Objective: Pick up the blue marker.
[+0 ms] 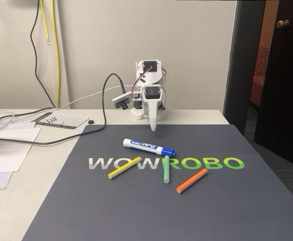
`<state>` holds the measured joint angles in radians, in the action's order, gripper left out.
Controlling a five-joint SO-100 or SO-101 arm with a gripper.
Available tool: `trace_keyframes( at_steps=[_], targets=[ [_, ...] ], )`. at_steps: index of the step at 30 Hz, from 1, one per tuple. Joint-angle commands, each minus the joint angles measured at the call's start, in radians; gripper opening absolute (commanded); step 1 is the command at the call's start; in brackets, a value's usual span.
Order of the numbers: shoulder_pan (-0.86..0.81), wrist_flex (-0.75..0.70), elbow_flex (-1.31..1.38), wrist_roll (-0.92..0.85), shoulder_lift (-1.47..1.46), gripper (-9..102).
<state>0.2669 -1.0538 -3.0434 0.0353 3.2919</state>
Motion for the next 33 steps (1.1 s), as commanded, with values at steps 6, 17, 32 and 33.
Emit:
trace_keyframes(
  at_steps=[6,17,32,33],
  targets=[
    [-0.031,0.107,0.249,0.048,-0.36,6],
    [-0.031,0.038,0.847,0.173,-1.236,5],
    [-0.051,-0.044,1.121,0.241,-1.605,32],
    [-0.054,-0.038,1.134,0.242,-1.629,32]
  ],
)
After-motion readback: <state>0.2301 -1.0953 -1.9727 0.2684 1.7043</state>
